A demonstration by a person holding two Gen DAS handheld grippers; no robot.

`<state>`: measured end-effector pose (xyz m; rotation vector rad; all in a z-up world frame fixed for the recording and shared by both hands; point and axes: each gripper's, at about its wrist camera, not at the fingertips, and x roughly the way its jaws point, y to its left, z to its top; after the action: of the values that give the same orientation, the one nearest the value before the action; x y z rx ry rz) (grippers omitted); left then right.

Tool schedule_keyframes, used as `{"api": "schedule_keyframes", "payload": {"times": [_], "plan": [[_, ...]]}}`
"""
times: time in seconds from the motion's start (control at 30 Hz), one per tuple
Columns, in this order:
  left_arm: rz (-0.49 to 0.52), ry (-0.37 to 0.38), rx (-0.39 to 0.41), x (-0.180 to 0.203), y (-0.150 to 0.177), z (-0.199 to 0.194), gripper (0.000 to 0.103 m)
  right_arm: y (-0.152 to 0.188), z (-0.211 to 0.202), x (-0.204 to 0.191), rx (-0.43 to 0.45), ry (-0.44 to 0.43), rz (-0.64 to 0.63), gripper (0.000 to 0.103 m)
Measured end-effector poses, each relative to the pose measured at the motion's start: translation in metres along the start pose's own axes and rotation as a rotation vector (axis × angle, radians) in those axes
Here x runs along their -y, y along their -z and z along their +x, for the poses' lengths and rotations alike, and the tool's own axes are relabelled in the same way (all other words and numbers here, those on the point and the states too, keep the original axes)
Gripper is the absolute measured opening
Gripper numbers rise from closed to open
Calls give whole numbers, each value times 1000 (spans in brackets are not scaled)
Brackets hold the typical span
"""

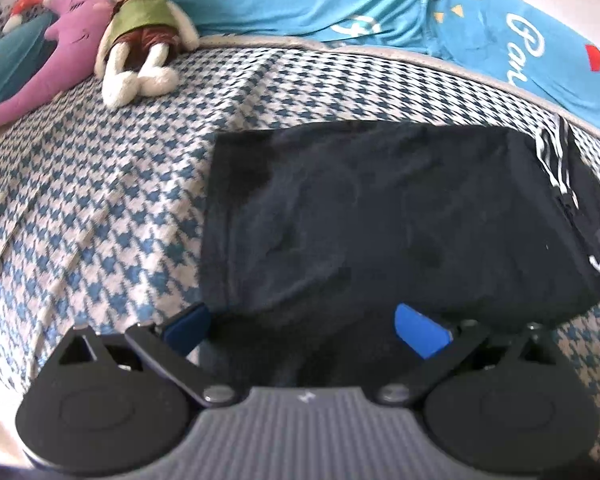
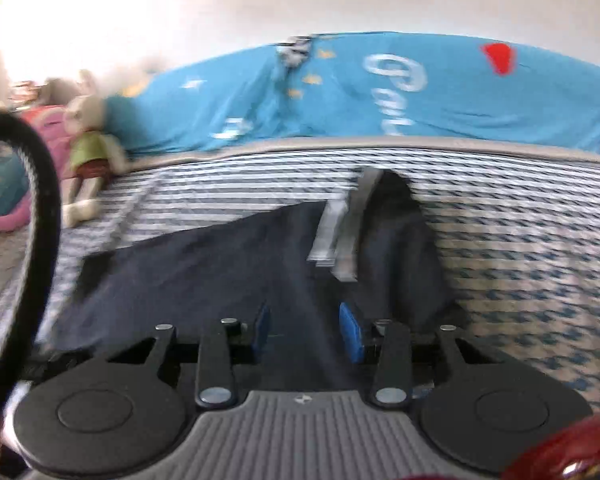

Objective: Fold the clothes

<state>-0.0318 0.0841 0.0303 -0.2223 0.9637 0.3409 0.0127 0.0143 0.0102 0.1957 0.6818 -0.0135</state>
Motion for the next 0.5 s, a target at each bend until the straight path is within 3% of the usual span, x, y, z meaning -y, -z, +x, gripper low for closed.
{"api": "schedule_keyframes", "payload": {"times": [0.27,0.5], "plan": [[-6,-20,9,-29,-21,-16,103,19,8,-61,-54,-197,-173,40],[-63,4,21,-49,-22,-15,103,40,10,-105,-83,-326,-301,40]]}}
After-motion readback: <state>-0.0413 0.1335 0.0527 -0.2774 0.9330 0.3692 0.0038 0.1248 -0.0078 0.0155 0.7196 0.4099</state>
